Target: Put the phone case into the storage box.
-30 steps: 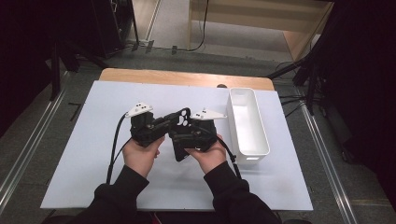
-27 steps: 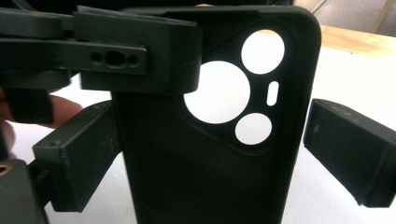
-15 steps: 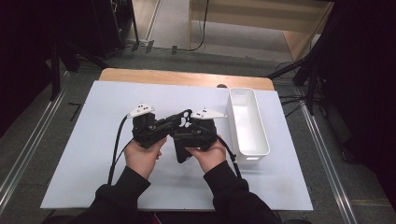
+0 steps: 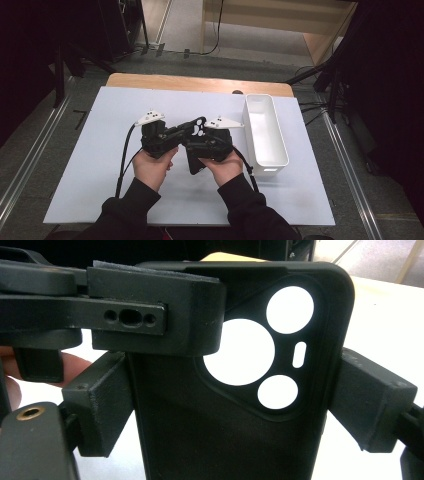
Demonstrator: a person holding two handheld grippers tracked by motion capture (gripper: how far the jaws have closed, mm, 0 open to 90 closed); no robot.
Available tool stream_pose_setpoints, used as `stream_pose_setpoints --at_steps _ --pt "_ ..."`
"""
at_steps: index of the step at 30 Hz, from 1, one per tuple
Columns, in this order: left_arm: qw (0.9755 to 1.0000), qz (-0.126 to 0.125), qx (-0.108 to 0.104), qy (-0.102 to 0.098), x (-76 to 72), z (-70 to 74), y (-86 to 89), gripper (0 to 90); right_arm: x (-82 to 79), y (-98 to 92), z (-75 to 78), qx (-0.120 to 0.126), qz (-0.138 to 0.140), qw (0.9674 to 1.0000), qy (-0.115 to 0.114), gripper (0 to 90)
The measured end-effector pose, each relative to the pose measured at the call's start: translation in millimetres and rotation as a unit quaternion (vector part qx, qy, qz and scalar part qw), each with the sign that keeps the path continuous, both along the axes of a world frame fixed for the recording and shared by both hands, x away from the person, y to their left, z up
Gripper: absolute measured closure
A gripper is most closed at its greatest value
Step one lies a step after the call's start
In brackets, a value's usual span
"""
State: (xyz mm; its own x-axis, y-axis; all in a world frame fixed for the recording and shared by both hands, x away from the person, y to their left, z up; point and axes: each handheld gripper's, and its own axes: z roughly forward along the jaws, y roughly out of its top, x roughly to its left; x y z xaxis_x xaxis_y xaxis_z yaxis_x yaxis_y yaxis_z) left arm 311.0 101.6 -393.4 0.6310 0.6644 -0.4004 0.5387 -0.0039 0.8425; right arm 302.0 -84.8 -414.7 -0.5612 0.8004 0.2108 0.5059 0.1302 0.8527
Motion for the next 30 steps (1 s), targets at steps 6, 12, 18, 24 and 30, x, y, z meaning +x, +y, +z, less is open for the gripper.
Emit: stream_pose_setpoints --at_steps 6,12,18,24,30 --pt "0.9997 -0.016 -0.011 0.014 3.9 4.8 3.5 59.3 0.3 -1.1 0.3 0.002 0.01 0.9999 0.0 11.6" --pt "0.9999 -0.002 -0.007 0.011 6.2 11.3 10.0 52.6 -0.4 -0.1 -1.7 -0.003 0.017 0.9998 0.007 11.6" --pt "0.9999 0.005 -0.005 0.012 9.7 17.2 17.4 50.5 -1.1 1.4 -6.6 -0.005 0.022 0.9996 0.017 11.6" --pt "0.9998 0.006 -0.004 0.021 14.6 18.5 23.8 47.1 -2.9 2.4 -8.2 -0.008 0.026 0.9994 0.021 11.6" --pt "0.9997 0.011 0.013 0.015 18.4 15.9 29.9 44.2 -4.3 -0.3 -6.5 -0.006 0.03 0.9994 0.019 11.6"
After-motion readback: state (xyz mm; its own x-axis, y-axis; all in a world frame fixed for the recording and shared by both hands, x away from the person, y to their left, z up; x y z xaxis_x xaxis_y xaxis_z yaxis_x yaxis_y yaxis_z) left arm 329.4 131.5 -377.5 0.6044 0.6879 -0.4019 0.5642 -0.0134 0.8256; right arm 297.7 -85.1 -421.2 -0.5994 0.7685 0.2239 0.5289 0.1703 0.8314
